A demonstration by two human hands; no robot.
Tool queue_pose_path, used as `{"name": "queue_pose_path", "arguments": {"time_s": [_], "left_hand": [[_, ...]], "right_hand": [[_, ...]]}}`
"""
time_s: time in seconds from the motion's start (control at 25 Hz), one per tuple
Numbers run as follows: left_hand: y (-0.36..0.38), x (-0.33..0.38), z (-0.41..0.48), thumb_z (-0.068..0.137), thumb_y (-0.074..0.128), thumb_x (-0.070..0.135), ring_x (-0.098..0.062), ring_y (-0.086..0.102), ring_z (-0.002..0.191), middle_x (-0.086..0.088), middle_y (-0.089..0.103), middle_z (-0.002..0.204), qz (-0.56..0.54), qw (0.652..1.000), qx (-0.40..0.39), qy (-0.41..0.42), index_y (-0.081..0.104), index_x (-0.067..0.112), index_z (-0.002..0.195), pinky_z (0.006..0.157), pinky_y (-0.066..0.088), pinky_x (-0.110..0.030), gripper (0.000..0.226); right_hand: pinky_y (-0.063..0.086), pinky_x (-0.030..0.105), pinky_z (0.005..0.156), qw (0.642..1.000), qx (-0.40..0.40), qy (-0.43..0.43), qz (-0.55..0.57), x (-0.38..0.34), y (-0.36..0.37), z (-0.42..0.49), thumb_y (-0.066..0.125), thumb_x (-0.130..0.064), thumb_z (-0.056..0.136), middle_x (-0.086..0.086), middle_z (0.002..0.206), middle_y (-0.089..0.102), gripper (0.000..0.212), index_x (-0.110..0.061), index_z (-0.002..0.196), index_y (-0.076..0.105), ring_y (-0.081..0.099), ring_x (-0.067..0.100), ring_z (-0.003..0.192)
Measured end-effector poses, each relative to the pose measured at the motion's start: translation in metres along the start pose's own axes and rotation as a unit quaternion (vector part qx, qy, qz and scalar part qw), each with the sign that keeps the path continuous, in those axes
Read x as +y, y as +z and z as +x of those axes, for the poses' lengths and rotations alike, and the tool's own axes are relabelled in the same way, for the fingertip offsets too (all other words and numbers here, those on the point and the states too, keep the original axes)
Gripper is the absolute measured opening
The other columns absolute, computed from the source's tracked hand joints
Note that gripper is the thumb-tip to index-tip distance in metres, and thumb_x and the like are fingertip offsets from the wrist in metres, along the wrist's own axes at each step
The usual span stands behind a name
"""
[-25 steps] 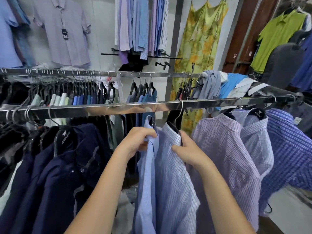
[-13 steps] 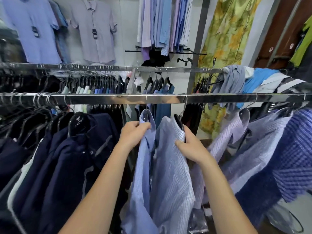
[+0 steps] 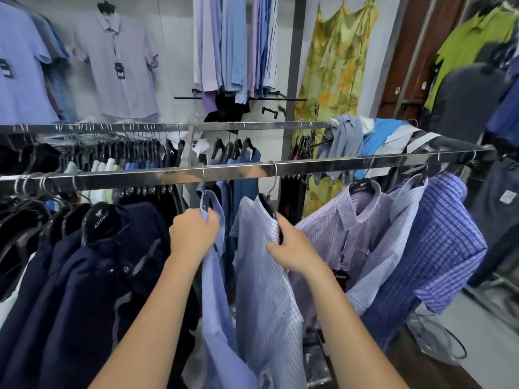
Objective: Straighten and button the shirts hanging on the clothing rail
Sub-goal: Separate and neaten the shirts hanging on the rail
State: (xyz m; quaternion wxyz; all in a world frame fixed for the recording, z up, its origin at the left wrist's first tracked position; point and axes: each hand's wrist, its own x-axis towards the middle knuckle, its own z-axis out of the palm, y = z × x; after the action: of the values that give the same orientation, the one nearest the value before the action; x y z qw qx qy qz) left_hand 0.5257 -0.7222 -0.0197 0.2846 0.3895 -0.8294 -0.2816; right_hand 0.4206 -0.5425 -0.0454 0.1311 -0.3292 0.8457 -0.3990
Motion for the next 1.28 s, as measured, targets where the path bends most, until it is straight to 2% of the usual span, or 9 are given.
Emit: {"name": "queue_pose_path", "arguments": {"time_s": [0.12, 0.28, 0.36, 0.44, 0.52, 0.68, 0.84, 1.12, 1.28], "left_hand": [[-0.004, -0.005, 0.001, 0.097, 0.044, 0.035, -0.035, 0.060, 0.080, -0.011, 0.063, 0.076, 0.035, 0.999, -0.014, 0.018, 0.058, 0.004, 0.071, 0.068, 0.042, -0.034, 0.043], [-0.001, -0.007, -0.007, 0.091, 0.056, 0.047, -0.036, 0.052, 0.109, -0.015, 0.049, 0.123, 0.053, 0.998, 0.001, 0.038, 0.052, 0.003, 0.121, 0.078, 0.044, -0.039, 0.054], [0.003, -0.003, -0.017, 0.087, 0.063, 0.046, -0.036, 0.044, 0.116, -0.015, 0.042, 0.128, 0.043, 0.996, 0.051, 0.053, 0.046, 0.006, 0.131, 0.085, 0.045, -0.044, 0.062], [0.008, 0.006, -0.031, 0.081, 0.070, 0.040, -0.036, 0.044, 0.112, -0.014, 0.045, 0.121, -0.001, 0.988, 0.134, 0.080, 0.051, 0.010, 0.122, 0.085, 0.044, -0.048, 0.054], [0.014, 0.017, -0.043, 0.077, 0.072, 0.032, -0.033, 0.047, 0.103, -0.009, 0.048, 0.108, -0.046, 0.973, 0.190, 0.121, 0.054, 0.012, 0.106, 0.078, 0.041, -0.043, 0.040], [0.031, 0.042, -0.049, 0.080, 0.067, 0.023, -0.021, 0.051, 0.088, 0.004, 0.053, 0.088, -0.094, 0.963, 0.108, 0.229, 0.056, 0.018, 0.087, 0.075, 0.045, -0.038, 0.014], [0.062, 0.076, -0.058, 0.080, 0.065, 0.019, -0.022, 0.051, 0.084, 0.005, 0.054, 0.082, -0.095, 0.964, 0.104, 0.224, 0.056, 0.020, 0.082, 0.070, 0.042, -0.034, 0.009], [0.129, 0.135, -0.074, 0.083, 0.065, 0.030, -0.014, 0.059, 0.087, 0.008, 0.061, 0.091, -0.060, 0.974, 0.024, 0.218, 0.061, 0.023, 0.090, 0.077, 0.049, -0.031, 0.011], [0.160, 0.153, -0.074, 0.090, 0.061, 0.040, -0.020, 0.062, 0.108, 0.000, 0.068, 0.114, -0.001, 0.977, -0.035, 0.211, 0.066, 0.017, 0.115, 0.092, 0.049, -0.034, 0.035]], "right_hand": [[0.049, 0.039, 0.099, 1.000, 0.003, 0.002, -0.009, -0.008, 0.003, -0.007, 0.055, -0.033, 0.096, -0.001, 0.155, 0.044, 0.076, -0.033, 0.160, 0.013, 0.053, 0.013, 0.099], [0.041, 0.041, 0.112, 0.998, 0.062, 0.005, 0.023, -0.013, 0.008, -0.018, 0.050, -0.049, 0.100, -0.007, 0.159, 0.039, 0.066, -0.031, 0.158, 0.026, 0.052, 0.019, 0.132], [0.040, 0.042, 0.114, 0.996, 0.085, 0.013, 0.031, -0.008, 0.007, -0.025, 0.047, -0.049, 0.101, -0.008, 0.158, 0.040, 0.062, -0.030, 0.157, 0.030, 0.052, 0.018, 0.131], [0.041, 0.044, 0.112, 0.994, 0.098, 0.030, 0.031, 0.000, 0.001, -0.030, 0.048, -0.046, 0.102, -0.008, 0.157, 0.041, 0.060, -0.029, 0.157, 0.031, 0.054, 0.020, 0.128], [0.041, 0.043, 0.111, 0.993, 0.115, 0.036, 0.011, 0.010, -0.010, -0.033, 0.050, -0.046, 0.101, -0.008, 0.157, 0.041, 0.061, -0.028, 0.156, 0.032, 0.056, 0.021, 0.128], [0.037, 0.040, 0.112, 0.988, 0.149, 0.044, -0.018, 0.031, -0.037, -0.034, 0.051, -0.043, 0.100, -0.003, 0.158, 0.040, 0.061, -0.025, 0.156, 0.033, 0.050, 0.024, 0.135], [0.033, 0.037, 0.114, 0.985, 0.162, 0.037, -0.041, 0.067, -0.075, -0.028, 0.053, -0.041, 0.099, 0.001, 0.158, 0.041, 0.064, -0.020, 0.156, 0.033, 0.040, 0.023, 0.143], [0.034, 0.034, 0.112, 0.985, 0.153, -0.028, -0.079, 0.122, -0.138, -0.018, 0.056, -0.037, 0.099, 0.004, 0.154, 0.046, 0.060, -0.015, 0.153, 0.039, 0.044, 0.023, 0.140], [0.041, 0.043, 0.104, 0.952, 0.283, -0.026, -0.118, 0.158, -0.180, -0.024, 0.061, -0.038, 0.093, 0.004, 0.142, 0.051, 0.059, -0.015, 0.146, 0.048, 0.048, 0.029, 0.127]]}}
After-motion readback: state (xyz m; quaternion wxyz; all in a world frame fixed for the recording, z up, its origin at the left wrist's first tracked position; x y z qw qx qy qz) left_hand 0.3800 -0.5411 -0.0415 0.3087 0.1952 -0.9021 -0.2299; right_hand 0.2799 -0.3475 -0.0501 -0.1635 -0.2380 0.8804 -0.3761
